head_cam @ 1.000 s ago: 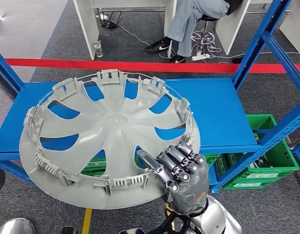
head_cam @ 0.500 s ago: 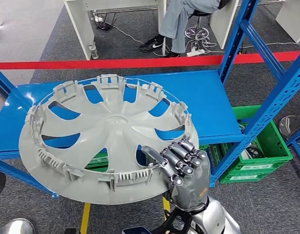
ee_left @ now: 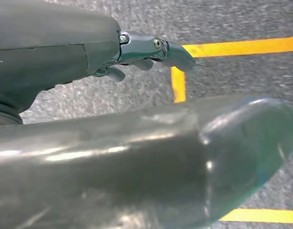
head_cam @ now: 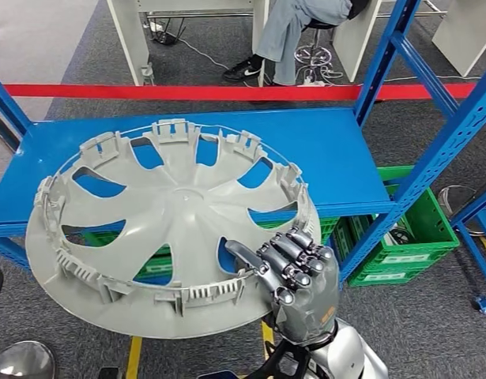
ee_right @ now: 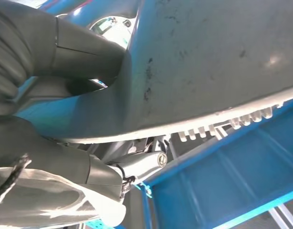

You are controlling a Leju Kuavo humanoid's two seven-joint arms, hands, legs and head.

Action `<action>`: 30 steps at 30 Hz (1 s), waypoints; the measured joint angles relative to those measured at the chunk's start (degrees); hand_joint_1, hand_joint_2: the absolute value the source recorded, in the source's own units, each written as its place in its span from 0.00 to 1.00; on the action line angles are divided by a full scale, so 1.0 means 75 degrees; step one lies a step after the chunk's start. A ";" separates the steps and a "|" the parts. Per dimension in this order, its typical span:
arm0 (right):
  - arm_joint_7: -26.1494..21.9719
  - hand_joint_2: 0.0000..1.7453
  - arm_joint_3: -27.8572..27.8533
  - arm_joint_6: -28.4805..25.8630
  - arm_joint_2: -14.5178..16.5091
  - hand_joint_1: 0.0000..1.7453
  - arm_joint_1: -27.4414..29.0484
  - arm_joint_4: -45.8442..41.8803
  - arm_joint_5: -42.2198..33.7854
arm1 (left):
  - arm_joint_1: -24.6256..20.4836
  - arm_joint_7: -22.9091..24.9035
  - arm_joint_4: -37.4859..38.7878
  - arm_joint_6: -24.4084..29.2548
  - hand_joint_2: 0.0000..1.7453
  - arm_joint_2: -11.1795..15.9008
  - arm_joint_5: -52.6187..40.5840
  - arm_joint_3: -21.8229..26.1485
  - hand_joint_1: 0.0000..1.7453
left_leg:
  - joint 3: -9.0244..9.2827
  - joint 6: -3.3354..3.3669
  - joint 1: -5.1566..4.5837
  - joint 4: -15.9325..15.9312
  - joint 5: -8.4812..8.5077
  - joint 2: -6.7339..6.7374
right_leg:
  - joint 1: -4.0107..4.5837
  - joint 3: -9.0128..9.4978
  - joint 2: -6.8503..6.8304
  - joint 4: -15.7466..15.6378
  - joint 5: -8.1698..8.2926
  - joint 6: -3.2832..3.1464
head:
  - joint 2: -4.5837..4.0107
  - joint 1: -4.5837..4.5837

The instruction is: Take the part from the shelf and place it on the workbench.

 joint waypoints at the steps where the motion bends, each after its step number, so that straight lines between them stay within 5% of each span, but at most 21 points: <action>1: -0.0018 1.00 0.0000 0.0000 0.0009 1.00 -0.0011 0.0023 -0.0020 | 0.0003 0.0000 0.0000 -0.0030 0.00 0.0016 0.0026 0.0001 0.00 | -0.0108 0.0004 -0.0011 0.0017 0.0070 0.0023 | -0.0001 -0.0084 -0.0001 0.0450 -0.0202 0.0016 | 0.0000 0.0000; 2: -0.0030 1.00 0.0001 0.0000 0.0023 1.00 -0.0026 0.0055 -0.0037 | 0.0006 0.0000 0.0000 -0.0061 0.00 0.0035 0.0051 0.0001 0.00 | -0.0216 0.0004 -0.0020 0.0036 0.0138 0.0046 | 0.0000 -0.0087 -0.0002 0.0732 -0.0227 0.0026 | 0.0000 -0.0001; 4: -0.0046 1.00 0.0008 0.0000 0.0080 1.00 -0.0081 0.0142 -0.0082 | 0.0004 -0.0002 0.0000 -0.0125 0.00 0.0079 0.0111 0.0001 0.00 | -0.0428 -0.0016 -0.0036 0.0083 0.0264 0.0078 | 0.0003 0.0264 -0.0013 0.0563 0.0135 0.0013 | 0.0000 -0.0001; 6: -0.0058 1.00 0.0020 0.0000 0.0179 1.00 -0.0171 0.0235 -0.0131 | -0.0003 -0.0007 0.0000 -0.0180 0.00 0.0130 0.0173 0.0001 0.00 | -0.0592 -0.0063 -0.0056 0.0141 0.0372 0.0086 | 0.0021 0.1035 -0.0047 -0.0450 0.0421 -0.0047 | 0.0000 -0.0001; 8: -0.0069 1.00 0.0031 0.0000 0.0285 1.00 -0.0276 0.0320 -0.0166 | -0.0003 -0.0013 0.0001 -0.0225 0.00 0.0183 0.0211 0.0002 0.00 | -0.0698 -0.0134 -0.0069 0.0177 0.0497 0.0086 | 0.0052 0.1616 -0.0073 -0.1344 0.0329 -0.0109 | 0.0000 -0.0007; 9: -0.0075 1.00 0.0036 0.0000 0.0327 1.00 -0.0320 0.0354 -0.0176 | 0.0000 -0.0017 0.0004 -0.0239 0.00 0.0205 0.0225 0.0002 0.00 | -0.0739 -0.0175 -0.0069 0.0182 0.0568 0.0086 | 0.0071 0.1713 -0.0073 -0.1540 0.0260 -0.0130 | 0.0000 -0.0007; 11: -0.0085 1.00 0.0043 0.0000 0.0388 1.00 -0.0373 0.0413 -0.0192 | 0.0011 -0.0020 0.0026 -0.0252 0.00 0.0258 0.0256 0.0004 0.00 | -0.0815 -0.0256 -0.0055 0.0181 0.0640 0.0070 | 0.0060 0.1609 -0.0074 -0.1626 0.0337 -0.0229 | 0.0000 -0.0001; 12: -0.0094 1.00 0.0044 0.0000 0.0414 1.00 -0.0400 0.0441 -0.0217 | 0.0020 -0.0023 0.0036 -0.0256 0.00 0.0278 0.0269 0.0004 0.00 | -0.0870 -0.0301 -0.0049 0.0257 0.0505 0.0052 | 0.0042 0.1535 -0.0081 -0.1647 0.0411 -0.0302 | 0.0000 -0.0007; 15: -0.0206 1.00 0.0046 0.0000 0.0459 1.00 -0.0570 0.0558 -0.0419 | 0.0032 -0.0033 0.0047 -0.0274 0.00 0.0318 0.0296 0.0005 0.00 | -0.1136 -0.0435 0.0007 0.1286 -0.0542 0.0014 | 0.0015 0.1257 -0.0091 -0.1663 0.0689 -0.0446 | 0.0001 -0.0054; 17: -0.0291 1.00 0.0047 0.0000 0.0464 1.00 -0.0705 0.0661 -0.0554 | 0.0016 -0.0039 0.0047 -0.0298 0.00 0.0345 0.0319 0.0005 0.00 | -0.1229 -0.0502 0.0041 0.2134 -0.0897 0.0013 | 0.0015 0.1040 -0.0094 -0.1633 0.0853 -0.0439 | 0.0000 -0.0058; 19: -0.0347 1.00 0.0047 0.0000 0.0471 1.00 -0.0788 0.0756 -0.0617 | 0.0008 -0.0041 0.0047 -0.0325 0.00 0.0377 0.0334 0.0005 0.00 | -0.0958 -0.0552 0.0084 0.2161 -0.0595 0.0012 | -0.0004 0.0804 -0.0093 -0.1567 0.0985 -0.0390 | 0.0000 -0.0061; 21: -0.0378 1.00 0.0047 0.0000 0.0489 1.00 -0.0833 0.0825 -0.0634 | -0.0003 -0.0041 0.0046 -0.0341 0.00 0.0402 0.0335 0.0005 0.00 | -0.0287 -0.0603 0.0135 0.1289 -0.0262 -0.0017 | -0.0022 0.0577 -0.0079 -0.1463 0.1088 -0.0301 | 0.0000 -0.0068; 24: -0.0392 1.00 0.0047 0.0000 0.0531 1.00 -0.0897 0.0904 -0.0637 | -0.0025 -0.0048 0.0047 -0.0344 0.00 0.0409 0.0343 0.0005 0.00 | 0.0382 -0.0514 0.0109 0.0147 -0.0437 -0.0128 | -0.0012 0.0374 -0.0068 -0.1351 0.1253 -0.0139 | 0.0000 -0.0075; 27: -0.0404 1.00 0.0054 0.0000 0.0552 1.00 -0.0924 0.0976 -0.0638 | -0.0018 -0.0055 0.0050 -0.0343 0.00 0.0404 0.0396 0.0005 0.00 | 0.0272 -0.0286 0.0087 0.0075 -0.0356 -0.0098 | -0.0033 0.0253 -0.0071 -0.1305 0.1261 0.0008 | 0.0001 -0.0066; 30: -0.0400 1.00 0.0081 0.0000 0.0554 1.00 -0.0935 0.1038 -0.0641 | -0.0018 -0.0052 0.0052 -0.0337 0.00 0.0403 0.0441 0.0005 0.00 | 0.0019 -0.0061 0.0050 0.0070 -0.0132 -0.0033 | -0.0039 -0.0082 -0.0072 -0.0297 0.0300 0.0060 | 0.0001 -0.0026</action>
